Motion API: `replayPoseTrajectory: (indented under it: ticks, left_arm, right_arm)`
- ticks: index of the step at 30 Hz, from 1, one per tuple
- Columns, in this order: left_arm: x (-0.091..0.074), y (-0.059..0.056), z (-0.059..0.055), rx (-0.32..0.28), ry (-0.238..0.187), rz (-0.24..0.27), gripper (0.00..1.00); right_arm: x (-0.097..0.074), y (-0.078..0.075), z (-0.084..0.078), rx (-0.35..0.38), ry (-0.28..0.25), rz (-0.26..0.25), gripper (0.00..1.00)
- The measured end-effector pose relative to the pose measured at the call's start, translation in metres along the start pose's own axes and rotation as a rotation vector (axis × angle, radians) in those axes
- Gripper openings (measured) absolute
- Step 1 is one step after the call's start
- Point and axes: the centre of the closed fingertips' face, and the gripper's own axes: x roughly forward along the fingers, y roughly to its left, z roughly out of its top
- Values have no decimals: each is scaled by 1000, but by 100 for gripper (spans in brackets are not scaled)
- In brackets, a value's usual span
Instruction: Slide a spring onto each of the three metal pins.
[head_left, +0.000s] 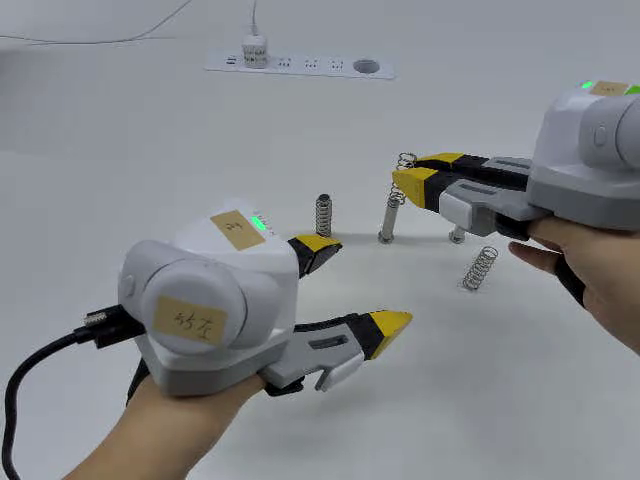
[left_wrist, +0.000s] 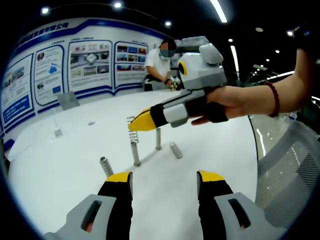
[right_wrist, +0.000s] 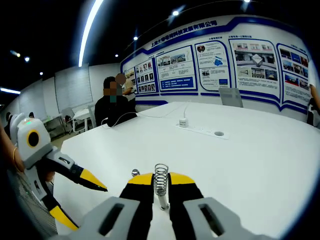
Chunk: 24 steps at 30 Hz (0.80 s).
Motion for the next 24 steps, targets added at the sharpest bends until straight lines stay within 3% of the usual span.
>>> replayPoseTrajectory:
  ticks: [24]
  left_arm:
    - [1,-2,-2,-7,10,-12,55]
  right_arm:
    - [5,4,-15,-56,57,-9,12]
